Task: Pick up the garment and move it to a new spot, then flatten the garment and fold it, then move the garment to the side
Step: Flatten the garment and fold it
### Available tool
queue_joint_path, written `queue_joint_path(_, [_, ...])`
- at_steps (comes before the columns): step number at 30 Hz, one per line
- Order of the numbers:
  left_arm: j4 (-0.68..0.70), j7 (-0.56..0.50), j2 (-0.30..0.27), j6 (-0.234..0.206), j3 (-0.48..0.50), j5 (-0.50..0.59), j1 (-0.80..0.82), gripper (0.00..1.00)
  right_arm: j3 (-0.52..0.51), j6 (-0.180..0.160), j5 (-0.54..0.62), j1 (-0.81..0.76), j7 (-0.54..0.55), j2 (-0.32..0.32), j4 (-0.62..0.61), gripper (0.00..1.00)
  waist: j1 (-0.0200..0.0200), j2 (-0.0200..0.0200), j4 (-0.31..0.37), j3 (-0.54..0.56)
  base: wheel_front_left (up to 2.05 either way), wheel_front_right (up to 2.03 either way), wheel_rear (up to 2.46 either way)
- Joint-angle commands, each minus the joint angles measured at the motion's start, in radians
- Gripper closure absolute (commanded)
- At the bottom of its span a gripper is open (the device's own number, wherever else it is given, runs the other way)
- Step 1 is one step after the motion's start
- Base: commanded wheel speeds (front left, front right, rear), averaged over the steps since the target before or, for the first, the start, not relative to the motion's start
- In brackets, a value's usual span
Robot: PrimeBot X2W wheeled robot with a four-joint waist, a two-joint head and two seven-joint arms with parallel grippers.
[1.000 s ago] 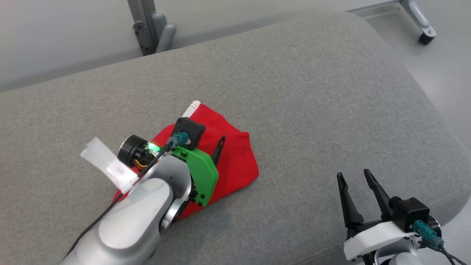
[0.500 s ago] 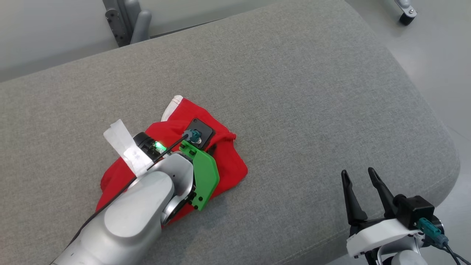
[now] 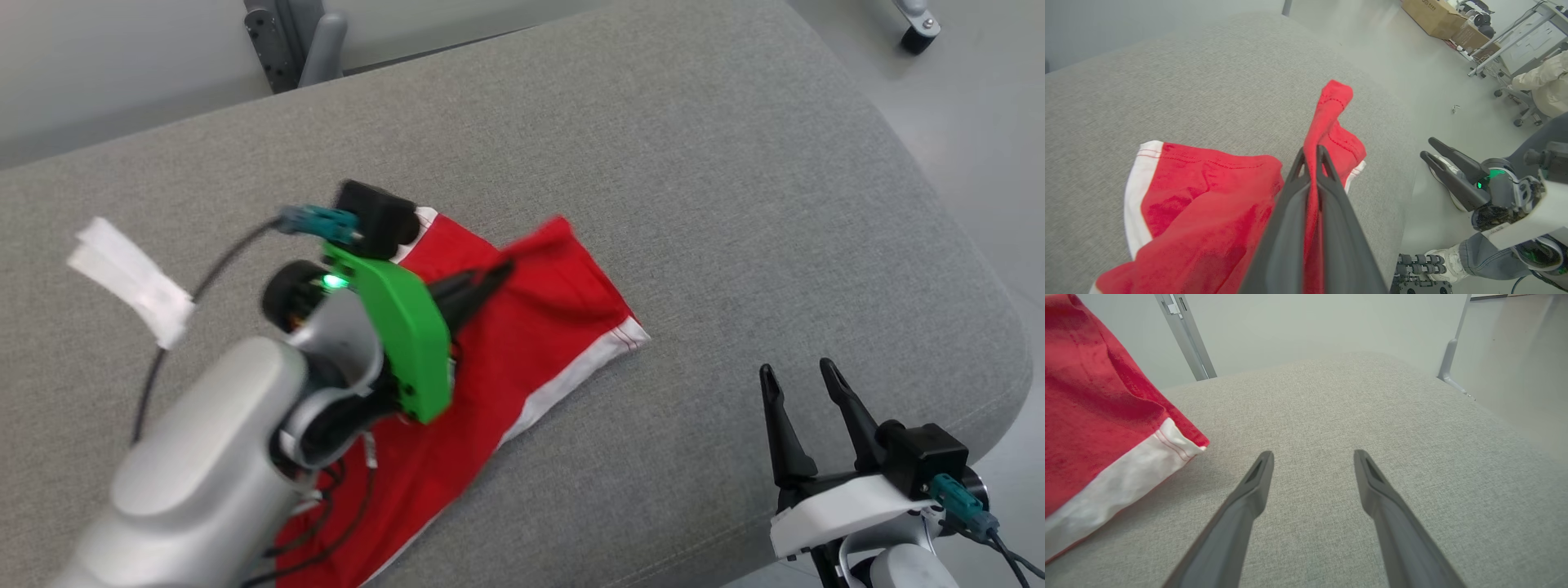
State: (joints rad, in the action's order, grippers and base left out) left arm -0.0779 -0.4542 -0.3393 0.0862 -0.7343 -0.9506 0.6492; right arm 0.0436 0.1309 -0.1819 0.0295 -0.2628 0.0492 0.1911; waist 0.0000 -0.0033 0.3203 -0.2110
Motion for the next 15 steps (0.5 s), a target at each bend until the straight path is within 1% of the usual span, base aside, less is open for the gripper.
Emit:
queue_joint_path(1, [-0.016, -0.011, -0.036, -0.011, 0.033, -0.024, 0.017, 1.0, 0.002, 0.0, -0.009, 0.02, -0.003, 0.003, -0.003, 0.0, 0.0, 0.0033, 0.003, -0.024, 0.0, 0.0, 0.0])
queue_joint_path(3, [-0.056, -0.025, -0.082, -0.018, 0.068, -0.023, 0.039, 1.0, 0.012, 0.0, -0.019, 0.029, -0.003, 0.002, -0.003, 0.0, 0.0, 0.0033, 0.01, -0.041, 0.0, 0.0, 0.0])
queue_joint_path(5, [-0.115, -0.034, -0.121, -0.01, 0.081, -0.017, 0.055, 1.0, 0.019, 0.0, -0.03, 0.036, -0.003, 0.003, -0.001, 0.0, 0.0, 0.0033, 0.017, -0.056, 0.0, 0.0, 0.0])
queue_joint_path(8, [-0.2, -0.013, -0.137, 0.008, 0.096, -0.021, 0.08, 1.0, 0.026, 0.0, -0.042, 0.044, -0.003, 0.003, 0.001, 0.0, 0.0, 0.0033, 0.025, -0.078, 0.0, 0.0, 0.0])
queue_joint_path(10, [-0.253, 0.016, -0.146, 0.019, 0.086, 0.009, 0.102, 0.95, 0.03, 0.0, -0.047, 0.051, -0.003, 0.002, 0.004, 0.0, 0.0, 0.0033, 0.028, -0.09, 0.0, 0.0, 0.0])
queue_joint_path(11, [-0.28, 0.037, -0.139, 0.022, 0.082, 0.015, 0.109, 0.93, 0.031, 0.0, -0.049, 0.055, -0.003, 0.003, 0.004, 0.0, 0.0, 0.0033, 0.029, -0.095, 0.0, 0.0, 0.0])
queue_joint_path(12, [-0.306, 0.067, -0.129, 0.027, 0.077, 0.034, 0.119, 0.76, 0.031, 0.0, -0.051, 0.058, -0.003, 0.003, 0.005, 0.0, 0.0, 0.0033, 0.03, -0.099, 0.0, 0.0, 0.0])
queue_joint_path(13, [-0.326, 0.102, -0.121, 0.03, 0.07, 0.057, 0.131, 0.62, 0.031, 0.0, -0.052, 0.059, -0.003, 0.003, 0.006, 0.0, 0.0, 0.0033, 0.03, -0.102, 0.0, 0.0, 0.0])
queue_joint_path(14, [-0.344, 0.141, -0.117, 0.031, 0.064, 0.082, 0.143, 0.51, 0.031, 0.0, -0.053, 0.059, -0.003, 0.003, 0.006, 0.0, 0.0, 0.0033, 0.029, -0.104, 0.0, 0.0, 0.0])
queue_joint_path(15, [-0.367, 0.182, -0.112, 0.033, 0.06, 0.102, 0.152, 0.1, 0.03, 0.0, -0.053, 0.06, -0.003, 0.003, 0.007, 0.0, 0.0, 0.0033, 0.028, -0.106, 0.0, 0.0, 0.0])
